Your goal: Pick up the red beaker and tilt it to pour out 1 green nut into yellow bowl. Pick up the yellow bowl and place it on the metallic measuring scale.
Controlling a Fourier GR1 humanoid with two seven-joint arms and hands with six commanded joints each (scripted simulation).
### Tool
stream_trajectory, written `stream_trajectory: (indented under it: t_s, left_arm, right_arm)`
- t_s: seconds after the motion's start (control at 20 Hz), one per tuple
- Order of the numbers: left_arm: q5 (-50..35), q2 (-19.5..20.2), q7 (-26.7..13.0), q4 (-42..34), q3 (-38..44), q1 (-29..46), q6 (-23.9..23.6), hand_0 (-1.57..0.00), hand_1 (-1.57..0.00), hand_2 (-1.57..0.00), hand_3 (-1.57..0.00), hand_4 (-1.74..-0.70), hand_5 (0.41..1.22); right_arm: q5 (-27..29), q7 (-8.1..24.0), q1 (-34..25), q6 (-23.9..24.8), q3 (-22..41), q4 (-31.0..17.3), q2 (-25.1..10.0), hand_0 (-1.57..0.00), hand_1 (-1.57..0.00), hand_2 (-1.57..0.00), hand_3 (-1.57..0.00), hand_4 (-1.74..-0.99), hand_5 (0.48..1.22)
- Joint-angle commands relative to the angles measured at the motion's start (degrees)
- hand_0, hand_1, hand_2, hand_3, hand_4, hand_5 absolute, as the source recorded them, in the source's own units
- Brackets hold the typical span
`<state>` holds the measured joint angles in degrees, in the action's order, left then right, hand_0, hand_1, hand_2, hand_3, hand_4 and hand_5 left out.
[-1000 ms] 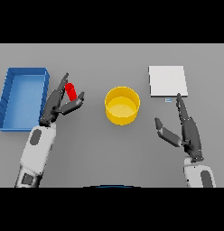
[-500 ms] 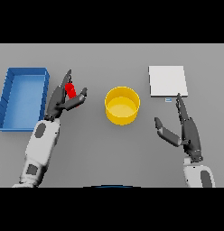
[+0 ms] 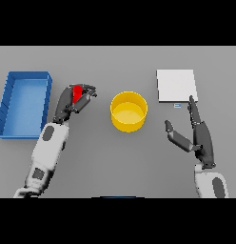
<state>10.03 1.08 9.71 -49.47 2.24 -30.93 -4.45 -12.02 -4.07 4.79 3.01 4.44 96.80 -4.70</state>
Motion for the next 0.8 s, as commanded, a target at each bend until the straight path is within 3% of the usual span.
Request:
stream_trajectory:
  t_s: [0.0,0.05,0.2,0.3,0.5,0.75]
  left_arm:
    - [0.0,-0.2,0.5,0.1,0.1,0.2,0.2,-1.33,-1.34,-1.35,-1.27,-1.52,1.148]
    - [0.1,-0.4,-0.2,-0.2,0.2,0.2,-0.2,-1.38,-1.39,-1.40,-1.33,-1.51,1.162]
    - [-1.7,-0.6,0.3,-1.2,1.2,0.1,-1.2,-1.47,-1.48,-1.48,-1.45,-1.62,1.140]
    - [-3.4,-1.1,1.2,-3.3,1.4,0.5,-2.1,-1.51,-1.51,-1.51,-1.49,-1.66,1.128]
    - [-3.0,-0.1,-1.0,-9.0,-1.1,1.1,-3.5,-1.55,-1.55,-1.55,-1.54,-1.71,1.114]
    - [4.2,5.0,-10.1,-14.0,-9.4,-1.1,-1.2,-1.56,-1.56,-1.56,-1.56,-1.73,1.124]
  right_arm:
    - [0.0,-0.9,0.9,-0.2,0.1,-0.3,0.0,0.00,0.00,0.00,0.00,-1.259,0.646]
    - [-0.3,-0.8,0.5,0.1,0.3,-0.6,0.3,0.00,0.00,0.00,0.00,-1.257,0.645]
    - [0.3,-1.4,1.9,-0.6,0.7,0.9,0.5,0.00,0.00,0.00,0.00,-1.260,0.643]
    - [-0.2,-1.6,1.9,-0.4,0.4,0.5,-0.2,0.00,0.00,0.00,0.00,-1.258,0.646]
    - [-0.9,-2.3,2.1,-0.1,0.7,0.5,-0.1,0.00,0.00,0.00,0.00,-1.263,0.652]
    - [-2.0,-1.6,1.6,0.3,1.0,0.7,-0.3,0.00,0.00,0.00,0.00,-1.253,0.666]
